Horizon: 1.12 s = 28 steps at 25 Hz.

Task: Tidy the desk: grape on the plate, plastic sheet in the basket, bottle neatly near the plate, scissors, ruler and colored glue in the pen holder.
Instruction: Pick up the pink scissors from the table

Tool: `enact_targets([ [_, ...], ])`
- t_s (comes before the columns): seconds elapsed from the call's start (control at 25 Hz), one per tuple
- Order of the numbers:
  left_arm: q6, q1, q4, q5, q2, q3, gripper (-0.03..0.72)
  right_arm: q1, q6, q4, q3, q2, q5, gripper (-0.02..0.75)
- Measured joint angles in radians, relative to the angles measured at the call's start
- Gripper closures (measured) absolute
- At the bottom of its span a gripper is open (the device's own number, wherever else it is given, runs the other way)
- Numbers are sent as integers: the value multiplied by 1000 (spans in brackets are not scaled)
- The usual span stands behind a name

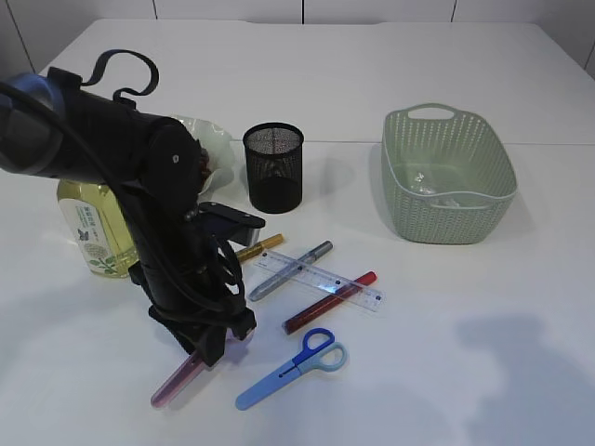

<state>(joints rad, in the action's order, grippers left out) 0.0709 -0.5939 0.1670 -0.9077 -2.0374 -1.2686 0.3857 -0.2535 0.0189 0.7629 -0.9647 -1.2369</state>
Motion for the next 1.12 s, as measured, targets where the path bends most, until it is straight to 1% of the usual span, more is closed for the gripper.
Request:
enact_targets([
  [0.48,-8,0,2,-11,15,2,499,0,0,0,0,0,0,155],
  [0.84,-8,0,2,146,76,2,499,0,0,0,0,0,0,155],
  [1.12,-8,0,2,231,86,2,499,0,0,0,0,0,0,155],
])
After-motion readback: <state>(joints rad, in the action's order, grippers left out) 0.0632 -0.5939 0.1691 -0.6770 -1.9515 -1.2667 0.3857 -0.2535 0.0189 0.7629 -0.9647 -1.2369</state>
